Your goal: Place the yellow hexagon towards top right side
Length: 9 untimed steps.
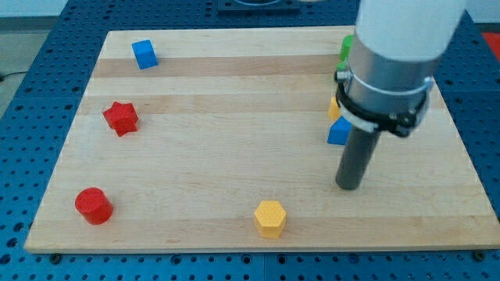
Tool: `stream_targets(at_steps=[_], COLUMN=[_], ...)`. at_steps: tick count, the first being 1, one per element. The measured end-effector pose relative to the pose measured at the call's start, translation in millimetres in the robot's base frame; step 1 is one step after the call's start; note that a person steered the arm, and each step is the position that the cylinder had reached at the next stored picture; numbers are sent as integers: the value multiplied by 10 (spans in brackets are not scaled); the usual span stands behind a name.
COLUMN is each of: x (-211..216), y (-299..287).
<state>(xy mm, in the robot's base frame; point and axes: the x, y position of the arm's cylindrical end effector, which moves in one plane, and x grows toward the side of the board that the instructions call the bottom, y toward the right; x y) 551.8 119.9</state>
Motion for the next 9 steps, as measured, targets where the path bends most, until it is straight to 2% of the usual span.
stream_targets(at_steps=[1, 2, 3, 4, 5, 7, 8, 9], x=[602, 670, 665, 646, 397, 318, 355, 263], y=[-84, -357, -1179, -1633, -1683, -619, -606, -827])
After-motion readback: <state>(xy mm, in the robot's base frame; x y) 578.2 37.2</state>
